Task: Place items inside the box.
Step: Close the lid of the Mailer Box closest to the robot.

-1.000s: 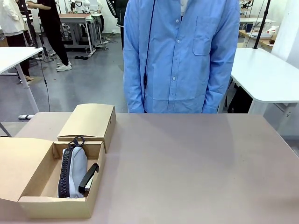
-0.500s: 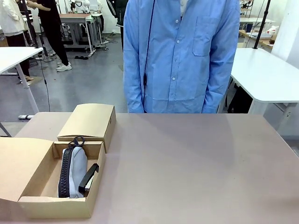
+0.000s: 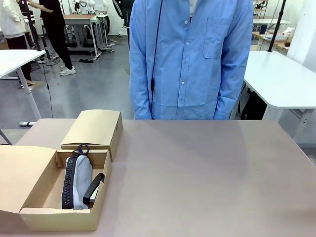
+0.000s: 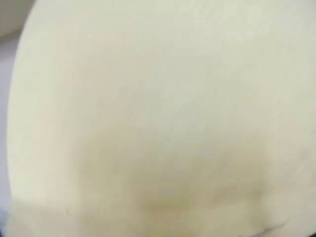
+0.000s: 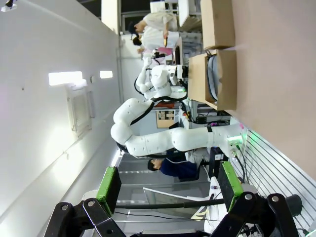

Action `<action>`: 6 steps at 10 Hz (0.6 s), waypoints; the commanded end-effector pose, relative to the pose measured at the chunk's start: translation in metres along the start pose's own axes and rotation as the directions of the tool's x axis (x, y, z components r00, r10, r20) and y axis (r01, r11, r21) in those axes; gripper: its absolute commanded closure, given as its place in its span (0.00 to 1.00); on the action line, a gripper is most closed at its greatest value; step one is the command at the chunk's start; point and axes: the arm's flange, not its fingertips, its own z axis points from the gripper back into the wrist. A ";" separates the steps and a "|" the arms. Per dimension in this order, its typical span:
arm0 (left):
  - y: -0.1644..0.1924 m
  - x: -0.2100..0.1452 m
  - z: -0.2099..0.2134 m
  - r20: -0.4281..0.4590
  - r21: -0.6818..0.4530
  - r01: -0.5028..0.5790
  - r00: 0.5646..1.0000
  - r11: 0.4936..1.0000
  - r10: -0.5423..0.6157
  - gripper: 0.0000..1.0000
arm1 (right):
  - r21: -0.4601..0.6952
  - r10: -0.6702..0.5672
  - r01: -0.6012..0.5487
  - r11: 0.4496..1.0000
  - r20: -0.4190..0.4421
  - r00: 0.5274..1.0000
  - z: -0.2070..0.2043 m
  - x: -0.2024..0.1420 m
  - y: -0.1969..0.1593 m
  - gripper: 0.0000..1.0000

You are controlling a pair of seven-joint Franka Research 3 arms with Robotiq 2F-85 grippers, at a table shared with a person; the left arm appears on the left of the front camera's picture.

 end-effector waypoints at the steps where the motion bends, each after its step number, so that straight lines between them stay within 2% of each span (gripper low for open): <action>1: -0.010 0.013 0.006 0.146 -0.026 0.049 0.988 0.998 -0.045 0.00 | 0.020 -0.012 0.012 1.000 0.004 1.000 0.000 0.001 0.006 0.00; 2: -0.013 0.018 0.004 0.138 -0.040 0.059 0.989 0.997 -0.053 0.00 | 0.020 -0.012 0.012 1.000 0.004 1.000 0.000 0.001 0.006 0.00; 3: -0.015 0.022 0.002 0.189 -0.062 0.063 0.981 0.996 -0.050 0.00 | 0.020 -0.012 0.012 1.000 0.004 1.000 0.000 0.001 0.006 0.00; 4: -0.017 0.028 0.002 0.282 -0.081 0.058 0.959 0.995 -0.033 0.00 | 0.020 -0.012 0.012 1.000 0.004 1.000 0.000 0.001 0.006 0.00; 6: -0.021 0.044 0.008 0.399 -0.044 0.043 0.917 0.998 -0.022 0.00 | 0.020 -0.012 0.012 1.000 0.004 1.000 0.000 0.001 0.006 0.00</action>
